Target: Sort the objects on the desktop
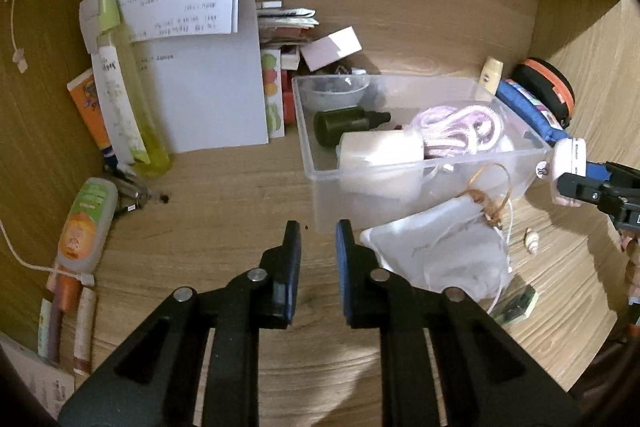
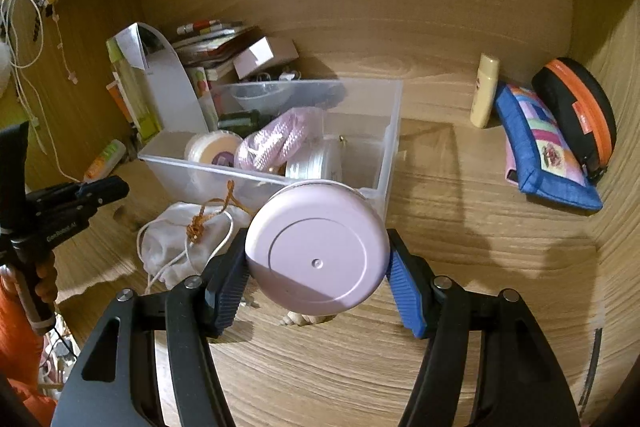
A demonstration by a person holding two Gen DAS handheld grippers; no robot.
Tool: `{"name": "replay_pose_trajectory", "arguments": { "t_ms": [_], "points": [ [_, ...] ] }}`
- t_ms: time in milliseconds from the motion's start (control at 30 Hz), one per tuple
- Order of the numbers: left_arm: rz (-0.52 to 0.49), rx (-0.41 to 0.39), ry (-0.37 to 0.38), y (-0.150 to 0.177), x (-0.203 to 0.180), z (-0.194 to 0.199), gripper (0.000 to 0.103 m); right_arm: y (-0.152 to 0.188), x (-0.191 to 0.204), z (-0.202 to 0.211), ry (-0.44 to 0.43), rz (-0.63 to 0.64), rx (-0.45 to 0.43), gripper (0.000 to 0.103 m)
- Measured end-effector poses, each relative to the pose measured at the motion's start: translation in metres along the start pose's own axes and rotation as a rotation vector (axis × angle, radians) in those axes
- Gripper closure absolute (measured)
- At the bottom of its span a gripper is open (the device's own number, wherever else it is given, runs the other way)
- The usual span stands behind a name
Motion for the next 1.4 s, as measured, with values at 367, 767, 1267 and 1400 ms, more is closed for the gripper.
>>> {"name": "replay_pose_trajectory", "arguments": {
  "t_ms": [367,767,1267,1400],
  "points": [
    [0.093,0.072,0.044,0.020,0.034,-0.001,0.074,0.002,0.001,-0.001,-0.009,0.010,0.008,0.043],
    [0.001,0.137,0.012,0.046,0.014,-0.016,0.054,0.006,0.012,-0.011,-0.029,0.026,0.030,0.043],
    [0.018,0.149,-0.026,0.047,0.023,-0.025,0.073,0.006,0.007,-0.012,-0.038,0.015,0.031,0.043],
    [0.048,0.104,-0.001,0.037,0.023,-0.015,0.078,0.002,0.007,-0.010,-0.034,0.010,0.020,0.043]
  ]
}}
Point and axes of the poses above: each gripper's, at about its wrist camera, not at the fingertips, and z roughly against the way its jaws point, x to its left, y to its underside, the point moved 2 cm from there along -z, roughly the way its jaws point, and after that the axes turned 8 degrees about y, right-handed, at the moved point
